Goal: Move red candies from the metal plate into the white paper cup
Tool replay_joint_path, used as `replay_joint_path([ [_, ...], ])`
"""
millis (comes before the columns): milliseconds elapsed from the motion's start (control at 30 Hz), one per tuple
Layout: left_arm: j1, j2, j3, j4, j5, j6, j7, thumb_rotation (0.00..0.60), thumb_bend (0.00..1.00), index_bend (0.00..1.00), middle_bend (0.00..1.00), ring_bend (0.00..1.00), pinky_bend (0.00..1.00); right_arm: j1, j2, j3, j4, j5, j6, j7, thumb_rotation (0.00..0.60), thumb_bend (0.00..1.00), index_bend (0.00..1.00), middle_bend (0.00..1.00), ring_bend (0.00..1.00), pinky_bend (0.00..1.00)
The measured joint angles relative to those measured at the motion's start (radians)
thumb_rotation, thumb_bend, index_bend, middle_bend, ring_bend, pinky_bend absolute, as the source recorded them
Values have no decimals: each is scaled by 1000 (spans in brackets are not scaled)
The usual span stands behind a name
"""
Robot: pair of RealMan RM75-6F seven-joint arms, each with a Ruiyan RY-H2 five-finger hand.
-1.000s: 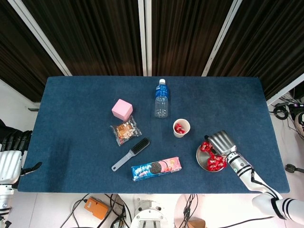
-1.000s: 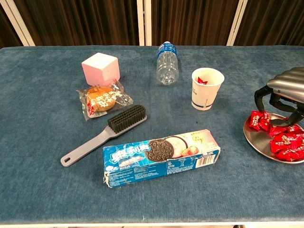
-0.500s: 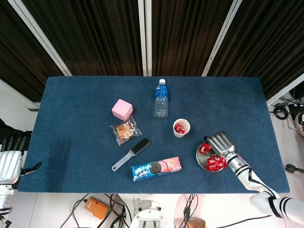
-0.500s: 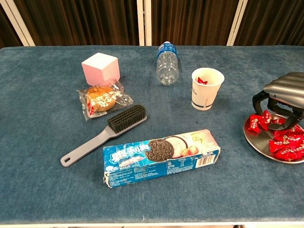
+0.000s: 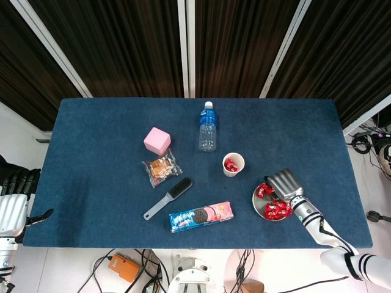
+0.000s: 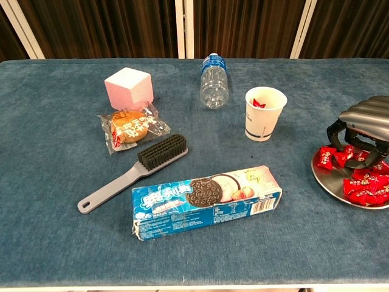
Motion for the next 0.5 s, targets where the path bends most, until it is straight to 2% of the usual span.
replay_joint_path([
  [300, 1, 3, -2, -2, 0, 3, 1, 600, 0, 72, 96, 0, 0, -7, 52, 27, -80, -39, 69, 57, 600, 565, 682, 906, 1000, 1000],
  [500, 1, 6, -3, -8, -3, 2, 5, 600, 0, 72, 96, 0, 0, 18, 101, 106, -167, -57, 106, 141, 600, 565, 679, 906, 1000, 1000],
])
